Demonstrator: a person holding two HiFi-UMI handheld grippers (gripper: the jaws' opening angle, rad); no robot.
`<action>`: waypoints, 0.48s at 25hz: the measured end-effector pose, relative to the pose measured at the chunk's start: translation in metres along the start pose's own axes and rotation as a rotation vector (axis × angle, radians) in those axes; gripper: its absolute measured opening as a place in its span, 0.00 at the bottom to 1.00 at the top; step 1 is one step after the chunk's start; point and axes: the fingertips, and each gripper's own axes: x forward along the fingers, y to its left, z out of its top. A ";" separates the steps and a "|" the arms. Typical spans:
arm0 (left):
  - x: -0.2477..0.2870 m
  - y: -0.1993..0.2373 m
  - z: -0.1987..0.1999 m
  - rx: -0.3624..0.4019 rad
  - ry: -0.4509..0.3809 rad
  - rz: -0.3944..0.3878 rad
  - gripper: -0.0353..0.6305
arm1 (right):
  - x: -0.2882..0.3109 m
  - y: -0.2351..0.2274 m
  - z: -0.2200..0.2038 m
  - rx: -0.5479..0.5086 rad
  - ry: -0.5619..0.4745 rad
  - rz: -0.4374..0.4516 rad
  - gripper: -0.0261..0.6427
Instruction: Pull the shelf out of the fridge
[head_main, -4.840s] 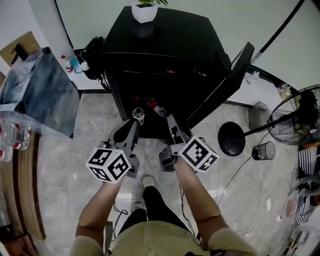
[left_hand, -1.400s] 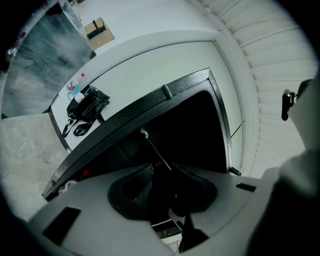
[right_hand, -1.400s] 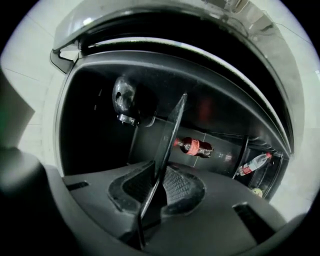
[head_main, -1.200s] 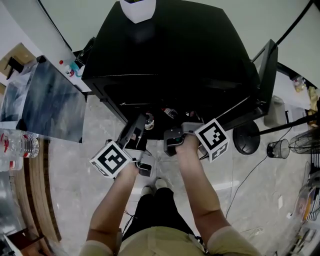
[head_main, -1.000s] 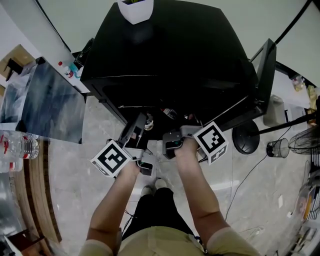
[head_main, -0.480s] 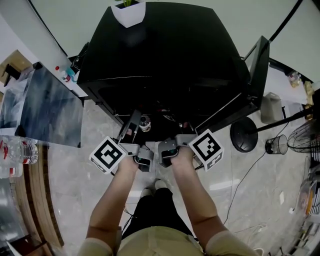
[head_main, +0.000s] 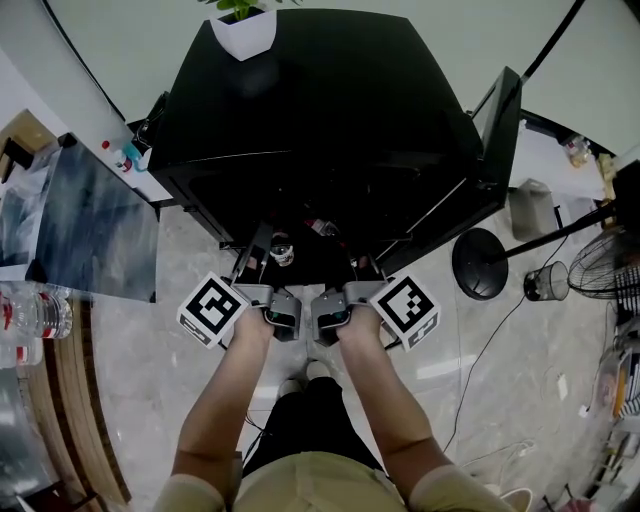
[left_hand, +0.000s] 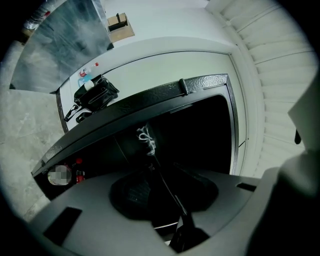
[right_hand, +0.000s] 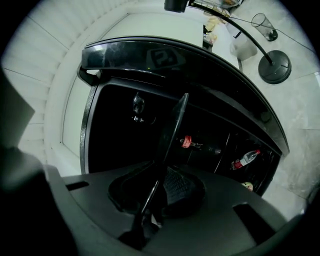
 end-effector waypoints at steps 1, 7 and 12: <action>-0.001 0.000 -0.001 0.011 -0.001 0.000 0.24 | -0.002 0.000 -0.001 -0.003 0.001 0.001 0.12; -0.008 -0.008 -0.006 -0.021 -0.015 -0.048 0.16 | -0.015 -0.001 -0.003 -0.026 0.006 -0.011 0.13; -0.023 -0.012 -0.012 -0.042 -0.015 -0.064 0.14 | -0.031 -0.001 -0.007 -0.032 0.011 -0.019 0.13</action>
